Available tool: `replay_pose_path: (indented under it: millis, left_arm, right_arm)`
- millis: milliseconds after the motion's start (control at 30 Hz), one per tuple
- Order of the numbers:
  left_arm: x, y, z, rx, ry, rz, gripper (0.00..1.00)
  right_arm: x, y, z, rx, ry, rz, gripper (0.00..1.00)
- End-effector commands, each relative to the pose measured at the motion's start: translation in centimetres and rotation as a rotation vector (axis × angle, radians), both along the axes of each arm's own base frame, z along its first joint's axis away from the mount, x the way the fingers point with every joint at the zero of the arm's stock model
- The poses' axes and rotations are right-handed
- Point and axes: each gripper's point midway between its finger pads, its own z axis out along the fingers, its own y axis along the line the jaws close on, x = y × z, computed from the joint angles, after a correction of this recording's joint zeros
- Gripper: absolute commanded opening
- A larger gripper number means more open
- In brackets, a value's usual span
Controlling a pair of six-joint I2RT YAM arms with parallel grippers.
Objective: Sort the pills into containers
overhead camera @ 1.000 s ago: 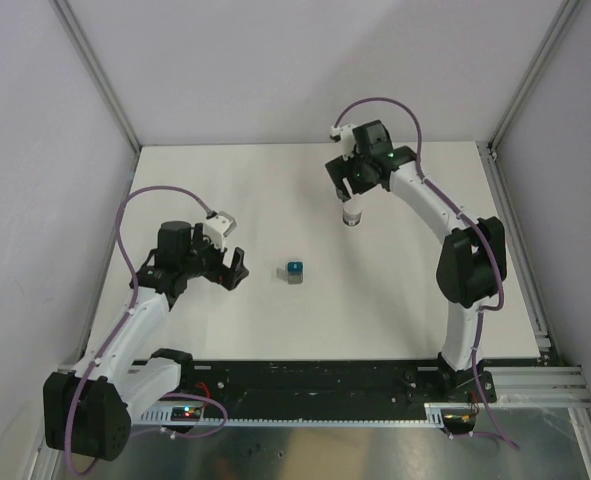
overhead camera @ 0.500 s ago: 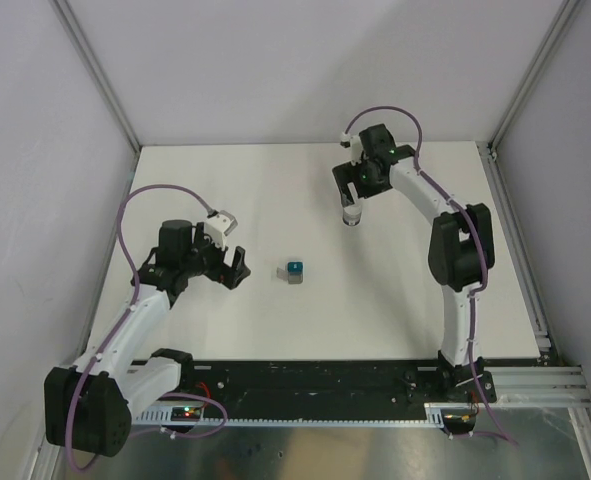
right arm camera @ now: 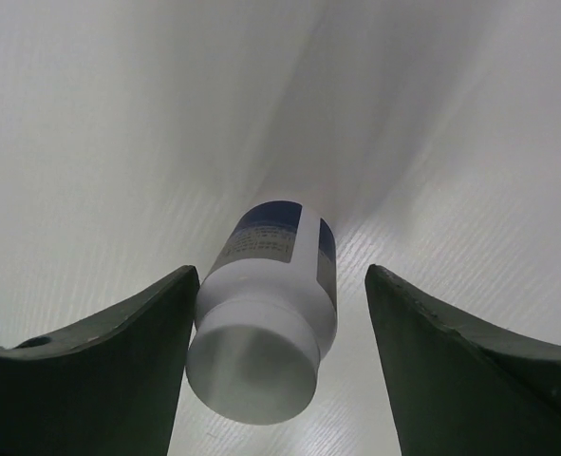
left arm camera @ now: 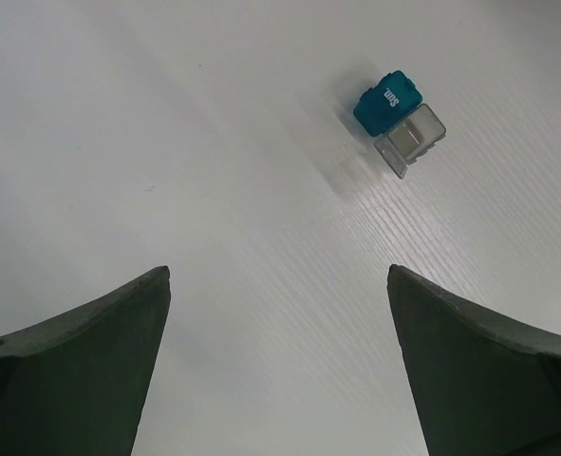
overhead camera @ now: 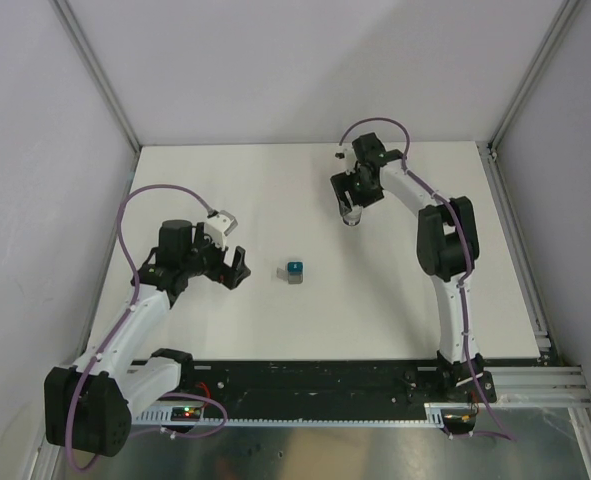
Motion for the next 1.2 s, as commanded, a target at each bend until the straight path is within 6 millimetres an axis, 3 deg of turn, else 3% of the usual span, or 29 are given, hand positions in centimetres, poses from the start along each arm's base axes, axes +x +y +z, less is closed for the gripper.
replay_pose_path:
  millis: [0, 167, 300, 400, 667, 833, 1000, 1167]
  left_arm:
    - [1.4, -0.5, 2.6, -0.034, -0.073, -0.007, 1.00]
    - [1.7, -1.0, 3.9, -0.056, -0.090, -0.023, 1.00]
    - [2.3, -2.1, 5.6, -0.077, -0.108, -0.049, 1.00]
    - [2.9, -3.7, 7.2, -0.083, -0.131, -0.083, 1.00]
    - [4.4, -9.5, 12.5, -0.146, -0.194, -0.184, 1.00]
    - [4.4, -13.0, 15.6, -0.150, -0.278, -0.286, 1.00]
    - [3.4, -15.9, 17.1, -0.142, -0.360, -0.383, 1.00]
    - [2.6, -17.8, 16.7, -0.125, -0.387, -0.435, 1.00]
  right_arm:
    - [0.8, 0.6, 1.5, 0.032, -0.022, 0.001, 0.72]
    - [0.2, 0.8, 2.7, 0.047, -0.024, 0.012, 0.40]
    - [-0.9, 1.3, 5.8, 0.060, -0.057, 0.055, 0.19]
    - [-2.9, 2.2, 8.7, 0.094, -0.063, 0.107, 0.08]
    - [-10.8, 6.8, 17.1, 0.307, -0.046, 0.339, 0.01]
    - [-15.1, 8.8, 21.2, 0.463, -0.008, 0.469, 0.00]
    - [-17.7, 9.6, 23.7, 0.577, 0.015, 0.540, 0.00]
    - [-18.6, 9.6, 25.3, 0.655, 0.023, 0.553, 0.00]
